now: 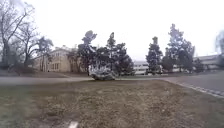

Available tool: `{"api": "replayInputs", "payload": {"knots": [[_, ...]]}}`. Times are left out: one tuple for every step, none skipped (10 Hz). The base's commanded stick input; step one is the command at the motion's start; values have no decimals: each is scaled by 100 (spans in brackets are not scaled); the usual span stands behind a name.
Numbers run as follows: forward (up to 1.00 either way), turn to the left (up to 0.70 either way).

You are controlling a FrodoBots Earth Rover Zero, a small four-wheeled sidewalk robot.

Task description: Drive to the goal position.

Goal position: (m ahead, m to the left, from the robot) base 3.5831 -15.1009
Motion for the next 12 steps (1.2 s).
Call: {"api": "replayInputs", "payload": {"knots": [[0, 0], [0, 0], [0, 0], [0, 0], [29, 0], [61, 0], [70, 0], [70, -17], [70, -35], [70, -35], [70, -35], [70, -35]]}}
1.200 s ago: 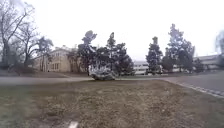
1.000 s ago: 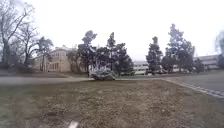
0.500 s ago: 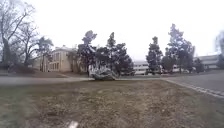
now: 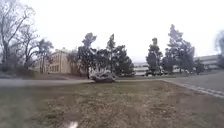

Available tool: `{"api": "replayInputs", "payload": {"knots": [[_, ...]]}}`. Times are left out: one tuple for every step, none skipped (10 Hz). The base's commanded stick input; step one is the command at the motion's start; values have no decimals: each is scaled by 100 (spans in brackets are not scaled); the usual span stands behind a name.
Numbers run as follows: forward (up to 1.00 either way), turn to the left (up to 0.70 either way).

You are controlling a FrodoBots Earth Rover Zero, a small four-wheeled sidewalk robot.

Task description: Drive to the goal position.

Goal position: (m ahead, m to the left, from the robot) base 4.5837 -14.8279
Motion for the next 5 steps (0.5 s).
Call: {"api": "replayInputs", "payload": {"knots": [[70, -35], [70, -35], [70, -35], [70, -35], [70, -35]]}}
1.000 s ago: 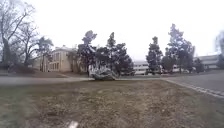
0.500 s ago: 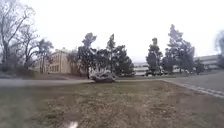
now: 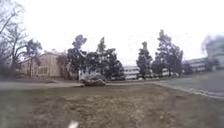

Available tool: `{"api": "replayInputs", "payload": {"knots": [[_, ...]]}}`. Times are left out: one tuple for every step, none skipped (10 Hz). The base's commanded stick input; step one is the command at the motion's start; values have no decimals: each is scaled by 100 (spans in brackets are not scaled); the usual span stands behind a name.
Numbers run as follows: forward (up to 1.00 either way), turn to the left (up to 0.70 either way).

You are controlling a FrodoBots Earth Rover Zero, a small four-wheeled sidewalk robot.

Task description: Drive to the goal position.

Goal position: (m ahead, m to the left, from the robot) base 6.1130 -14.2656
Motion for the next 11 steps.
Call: {"api": "replayInputs", "payload": {"knots": [[70, -35], [70, -35], [70, -35], [70, -35], [70, -35], [70, -35], [70, -35], [70, -35], [70, -35], [70, -35], [70, -35]]}}
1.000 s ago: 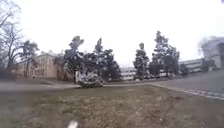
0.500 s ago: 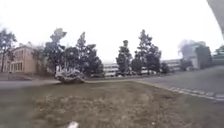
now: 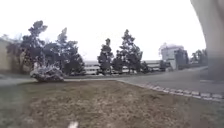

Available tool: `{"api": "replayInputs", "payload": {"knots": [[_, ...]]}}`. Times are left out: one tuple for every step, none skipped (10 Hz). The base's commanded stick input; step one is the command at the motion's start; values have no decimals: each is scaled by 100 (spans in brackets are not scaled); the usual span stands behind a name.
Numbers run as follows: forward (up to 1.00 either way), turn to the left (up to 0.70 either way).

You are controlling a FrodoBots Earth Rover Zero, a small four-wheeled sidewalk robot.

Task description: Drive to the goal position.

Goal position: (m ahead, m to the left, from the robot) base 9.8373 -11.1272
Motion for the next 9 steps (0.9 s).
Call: {"api": "replayInputs", "payload": {"knots": [[70, -35], [70, -35], [70, -35], [70, -35], [70, -29], [70, 0], [70, 0], [70, 0], [70, 0]]}}
